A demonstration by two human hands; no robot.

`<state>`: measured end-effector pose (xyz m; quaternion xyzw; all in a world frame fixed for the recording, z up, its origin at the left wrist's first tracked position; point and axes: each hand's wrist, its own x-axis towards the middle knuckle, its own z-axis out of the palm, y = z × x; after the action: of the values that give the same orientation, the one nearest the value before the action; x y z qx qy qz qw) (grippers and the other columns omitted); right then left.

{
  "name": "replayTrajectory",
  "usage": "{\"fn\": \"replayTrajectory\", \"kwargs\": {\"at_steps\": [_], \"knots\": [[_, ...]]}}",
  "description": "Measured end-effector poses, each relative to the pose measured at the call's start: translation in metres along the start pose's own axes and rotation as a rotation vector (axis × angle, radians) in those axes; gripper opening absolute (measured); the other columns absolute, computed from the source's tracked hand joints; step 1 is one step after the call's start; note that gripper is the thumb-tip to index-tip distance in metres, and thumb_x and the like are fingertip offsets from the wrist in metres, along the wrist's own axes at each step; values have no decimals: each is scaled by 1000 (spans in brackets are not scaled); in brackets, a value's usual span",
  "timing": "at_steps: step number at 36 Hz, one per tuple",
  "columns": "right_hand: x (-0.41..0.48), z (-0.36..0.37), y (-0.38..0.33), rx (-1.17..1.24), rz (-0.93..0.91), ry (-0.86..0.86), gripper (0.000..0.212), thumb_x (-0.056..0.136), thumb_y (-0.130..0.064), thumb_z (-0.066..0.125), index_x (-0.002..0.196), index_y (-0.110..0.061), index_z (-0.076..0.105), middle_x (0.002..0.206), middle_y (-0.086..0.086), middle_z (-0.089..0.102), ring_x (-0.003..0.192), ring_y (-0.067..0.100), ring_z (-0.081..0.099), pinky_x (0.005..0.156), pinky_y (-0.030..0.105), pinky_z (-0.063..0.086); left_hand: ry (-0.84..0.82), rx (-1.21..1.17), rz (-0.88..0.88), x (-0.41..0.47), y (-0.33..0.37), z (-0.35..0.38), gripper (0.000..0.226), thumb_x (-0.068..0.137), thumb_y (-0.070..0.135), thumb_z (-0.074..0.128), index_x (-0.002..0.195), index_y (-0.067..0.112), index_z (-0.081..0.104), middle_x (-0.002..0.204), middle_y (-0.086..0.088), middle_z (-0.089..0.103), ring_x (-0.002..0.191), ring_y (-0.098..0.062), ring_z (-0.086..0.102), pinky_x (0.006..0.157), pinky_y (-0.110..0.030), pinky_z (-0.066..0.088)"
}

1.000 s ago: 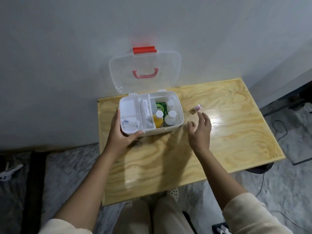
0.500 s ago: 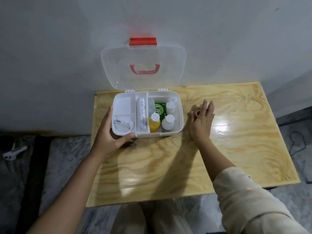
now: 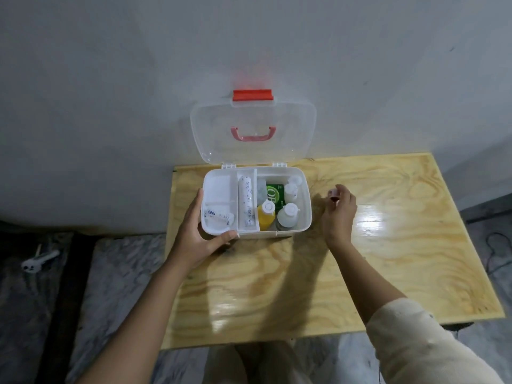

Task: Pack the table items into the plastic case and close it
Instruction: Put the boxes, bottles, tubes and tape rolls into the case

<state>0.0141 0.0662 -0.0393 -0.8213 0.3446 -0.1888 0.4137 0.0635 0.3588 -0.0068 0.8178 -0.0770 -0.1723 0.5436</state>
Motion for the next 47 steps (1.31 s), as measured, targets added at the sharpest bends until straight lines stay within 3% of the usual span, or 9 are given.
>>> {"fn": "replayTrajectory", "kwargs": {"at_steps": [3,12,15,17,22,26,31,39,47], "knots": [[-4,-9,-20,37,-24,38,32,94,-5,42,126,-6,42,115,15,50,109,30,46,95,40,44,-8,9,18,-1,2,-1,127,48,70,80,153,35,16,157,15,25,143,-4,29,114,-42,34],[-18,-29,-125,200,-209,-39,37,93,-12,50,129,-5,42,111,5,57,97,16,56,80,8,46,-23,-23,87,0,7,-4,113,56,55,82,150,34,23,150,15,35,133,11,34,102,-7,33],[-35,-13,-154,169,-292,-182,36,91,-15,56,124,-5,45,101,-3,56,87,11,57,67,5,43,-32,-31,112,4,5,-4,109,57,54,85,149,33,29,147,10,42,134,-2,40,107,-28,42],[-46,3,-163,131,-377,-311,31,89,-15,58,117,-5,47,99,0,61,83,11,56,66,1,42,-12,-28,130,5,3,-3,108,55,55,85,146,35,32,145,12,43,134,-1,40,107,-28,40],[-52,39,-172,-177,-422,-604,28,89,-20,55,110,-6,45,101,16,64,88,29,58,69,32,45,38,-3,164,3,4,-2,100,56,43,88,136,44,28,133,33,36,116,33,29,90,5,29],[-46,56,-179,-305,-451,-696,31,89,-18,53,115,-2,48,109,17,62,98,31,56,74,30,41,36,7,185,4,6,-2,96,63,25,90,129,55,27,128,35,39,115,29,36,86,4,32],[-38,75,-179,-430,-484,-766,27,89,-15,50,109,3,54,108,22,60,98,32,53,72,27,33,10,-28,191,9,7,-2,94,66,12,87,134,47,31,128,31,47,116,20,45,88,-1,37],[-42,86,-173,-411,-490,-783,40,90,-12,50,129,-5,43,127,18,46,110,32,51,93,38,44,-30,-58,151,8,9,-5,97,59,45,85,136,49,27,132,34,39,118,24,38,88,2,35],[-41,87,-172,-307,-461,-619,17,90,-16,53,95,0,51,99,20,55,84,33,51,67,31,33,-25,-95,158,5,9,-5,98,58,51,84,140,41,32,136,23,48,124,9,46,92,-5,39]]}}
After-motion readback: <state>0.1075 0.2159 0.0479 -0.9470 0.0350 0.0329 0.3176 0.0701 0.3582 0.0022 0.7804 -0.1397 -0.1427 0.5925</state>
